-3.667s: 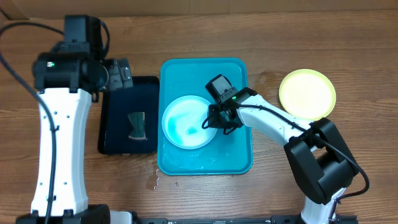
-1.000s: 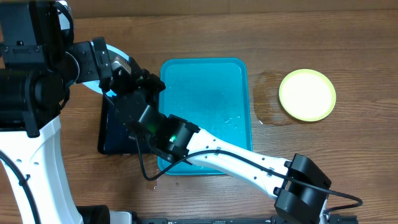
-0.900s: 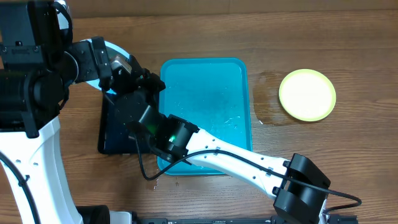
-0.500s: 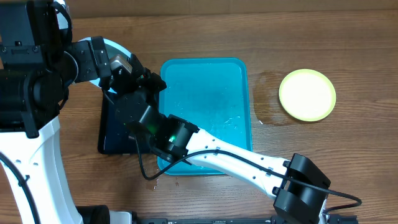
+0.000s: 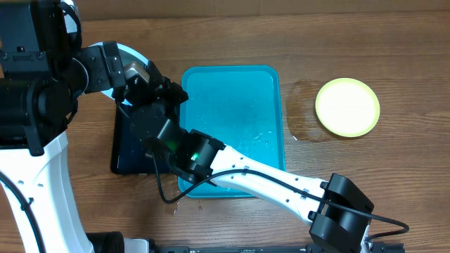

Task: Clean dirty plates on tray and stack at the side

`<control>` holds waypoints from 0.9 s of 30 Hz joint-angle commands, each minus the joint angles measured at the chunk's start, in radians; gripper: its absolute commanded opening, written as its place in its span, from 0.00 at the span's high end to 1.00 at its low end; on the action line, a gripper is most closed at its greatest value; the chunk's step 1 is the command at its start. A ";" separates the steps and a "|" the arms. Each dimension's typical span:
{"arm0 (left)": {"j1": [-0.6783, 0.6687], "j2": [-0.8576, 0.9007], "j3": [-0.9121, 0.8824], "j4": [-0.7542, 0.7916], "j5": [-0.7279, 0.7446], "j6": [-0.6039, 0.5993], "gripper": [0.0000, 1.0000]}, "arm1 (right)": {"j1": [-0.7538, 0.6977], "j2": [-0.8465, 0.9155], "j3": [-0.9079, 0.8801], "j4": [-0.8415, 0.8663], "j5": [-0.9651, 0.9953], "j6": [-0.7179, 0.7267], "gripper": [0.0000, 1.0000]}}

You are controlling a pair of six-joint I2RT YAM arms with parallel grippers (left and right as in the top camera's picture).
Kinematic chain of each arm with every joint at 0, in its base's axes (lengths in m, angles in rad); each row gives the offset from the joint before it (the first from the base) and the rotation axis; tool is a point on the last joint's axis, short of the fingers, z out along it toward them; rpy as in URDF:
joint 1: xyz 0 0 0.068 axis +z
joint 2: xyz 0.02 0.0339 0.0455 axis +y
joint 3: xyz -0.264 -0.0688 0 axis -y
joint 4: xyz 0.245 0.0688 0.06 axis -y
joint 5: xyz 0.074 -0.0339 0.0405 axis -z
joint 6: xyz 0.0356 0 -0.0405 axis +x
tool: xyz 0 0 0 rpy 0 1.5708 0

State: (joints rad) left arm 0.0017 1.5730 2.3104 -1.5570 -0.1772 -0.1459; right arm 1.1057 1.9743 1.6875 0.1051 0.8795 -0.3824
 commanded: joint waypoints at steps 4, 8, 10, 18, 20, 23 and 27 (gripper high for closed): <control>-0.001 0.005 0.002 -0.017 -0.006 0.023 0.00 | -0.011 -0.014 0.020 -0.103 0.010 0.172 0.96; -0.001 0.005 0.002 -0.017 -0.006 0.023 0.00 | -0.027 -0.014 0.020 -0.206 0.009 0.353 0.96; -0.001 0.005 0.002 -0.017 -0.006 0.023 0.01 | -0.035 -0.014 0.020 -0.257 -0.005 0.441 0.96; -0.001 0.005 0.002 -0.017 -0.006 0.023 0.00 | -0.082 -0.017 0.020 -0.382 -0.126 0.699 0.96; -0.001 0.005 0.002 -0.017 -0.006 0.023 0.00 | -0.094 -0.023 0.021 -0.393 -0.143 0.728 0.96; -0.001 0.005 0.002 -0.017 -0.006 0.023 0.00 | -0.111 -0.046 0.021 -0.401 -0.206 0.728 0.96; -0.001 0.005 0.002 -0.017 -0.006 0.023 0.00 | -0.129 -0.076 0.021 -0.411 -0.222 0.728 0.96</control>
State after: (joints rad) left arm 0.0017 1.5738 2.3104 -1.5753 -0.1768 -0.1455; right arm 0.9882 1.9705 1.6882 -0.3092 0.6895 0.3046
